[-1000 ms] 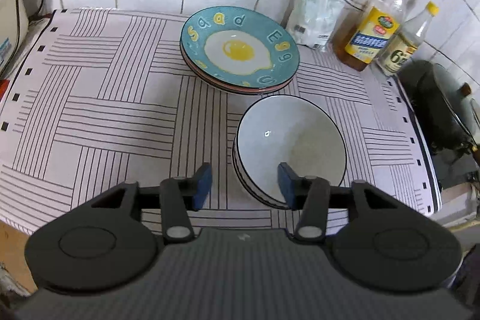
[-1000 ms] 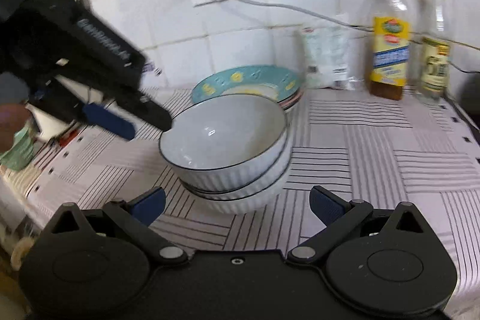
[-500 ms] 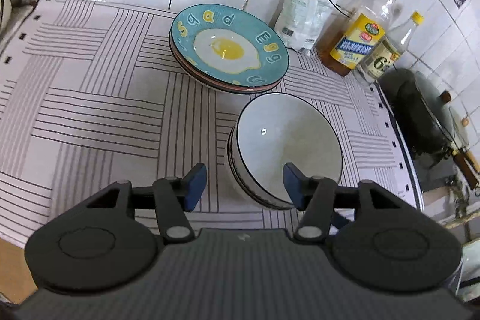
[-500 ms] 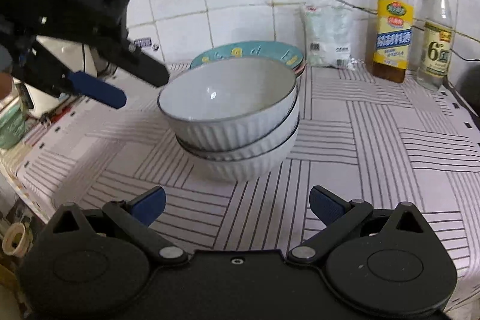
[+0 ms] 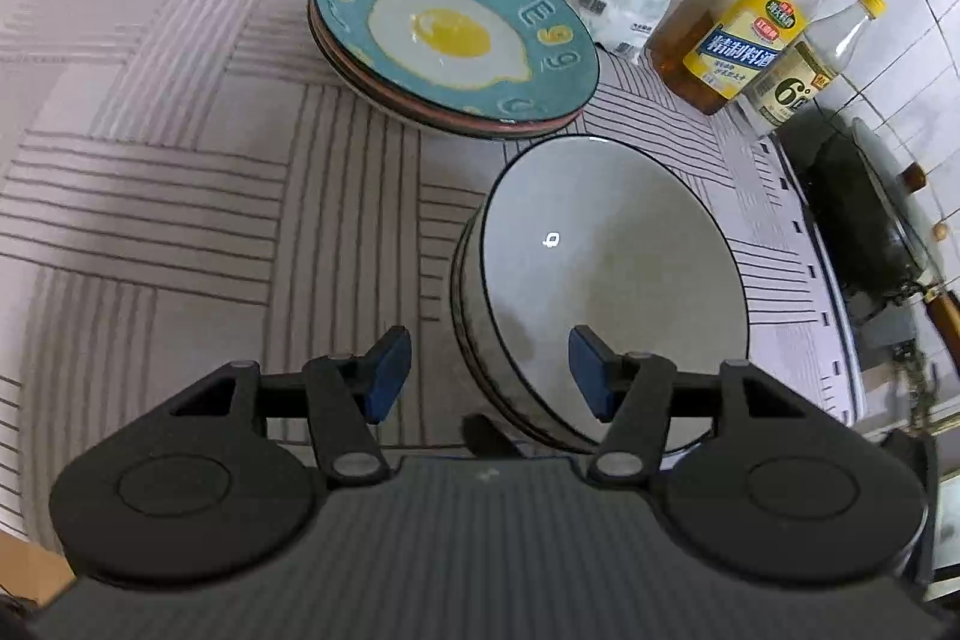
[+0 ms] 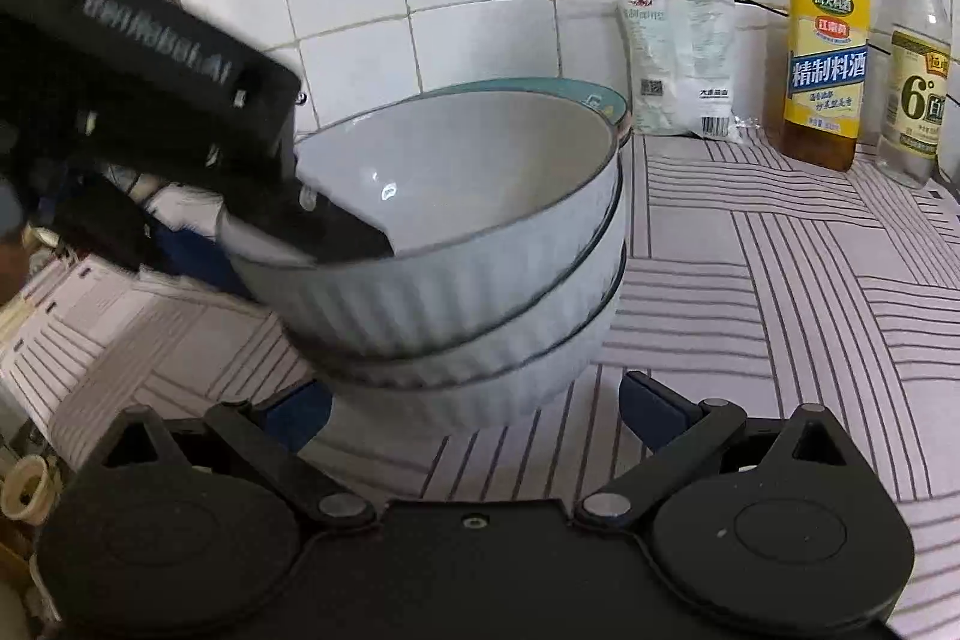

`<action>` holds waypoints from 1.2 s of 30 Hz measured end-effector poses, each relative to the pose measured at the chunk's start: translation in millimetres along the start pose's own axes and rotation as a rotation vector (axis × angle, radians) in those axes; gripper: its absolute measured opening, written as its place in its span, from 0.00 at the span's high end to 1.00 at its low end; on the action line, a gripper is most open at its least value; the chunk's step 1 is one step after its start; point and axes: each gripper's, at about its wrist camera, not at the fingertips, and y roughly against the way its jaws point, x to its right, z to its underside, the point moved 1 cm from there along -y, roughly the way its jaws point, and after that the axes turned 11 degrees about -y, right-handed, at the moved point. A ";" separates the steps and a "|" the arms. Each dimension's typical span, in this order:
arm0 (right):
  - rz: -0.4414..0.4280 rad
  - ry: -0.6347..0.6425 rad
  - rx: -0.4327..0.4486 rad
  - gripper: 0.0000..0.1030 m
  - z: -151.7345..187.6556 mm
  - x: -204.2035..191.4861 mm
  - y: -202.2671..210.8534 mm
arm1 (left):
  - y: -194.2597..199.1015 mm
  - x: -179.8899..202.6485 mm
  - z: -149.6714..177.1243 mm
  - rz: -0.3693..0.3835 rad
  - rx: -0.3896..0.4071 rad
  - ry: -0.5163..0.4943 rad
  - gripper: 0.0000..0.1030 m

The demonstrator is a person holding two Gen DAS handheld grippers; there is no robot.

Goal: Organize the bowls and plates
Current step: 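Grasp the rim of the three nested white bowls with the right gripper, then lift the bowl stack onto the blue egg plate stack and release it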

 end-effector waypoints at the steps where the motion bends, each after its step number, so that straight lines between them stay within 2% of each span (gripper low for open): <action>1: -0.003 0.002 -0.012 0.00 -1.8 -0.4 -2.0 | -2.3 -0.5 -0.6 0.000 -0.001 0.001 0.45; 4: -0.002 0.017 -0.019 0.00 -6.3 -5.4 -8.8 | -10.9 -0.2 -2.0 -0.025 -0.007 -0.016 0.48; 6: -0.005 0.033 -0.017 0.00 -8.5 -9.6 -12.4 | -12.0 1.1 -3.2 0.011 0.001 -0.028 0.57; 9: -0.022 0.059 -0.002 0.00 -11.1 -14.6 -13.9 | -11.9 3.6 -4.3 0.004 0.019 -0.055 0.57; 14: -0.062 0.050 0.014 0.00 -12.2 -12.0 -20.0 | -13.2 3.0 -3.5 0.002 0.044 -0.036 0.57; 25: -0.069 0.061 0.004 0.00 -3.7 -11.0 -19.5 | -10.2 6.4 1.0 -0.013 0.035 -0.046 0.57; 32: -0.070 0.056 0.026 0.00 7.8 -14.3 -17.7 | -4.4 -0.4 1.9 -0.003 0.026 -0.002 0.57; 36: -0.082 0.062 0.031 0.00 -0.6 -15.4 -13.1 | 4.9 1.7 -6.4 0.003 0.056 0.002 0.57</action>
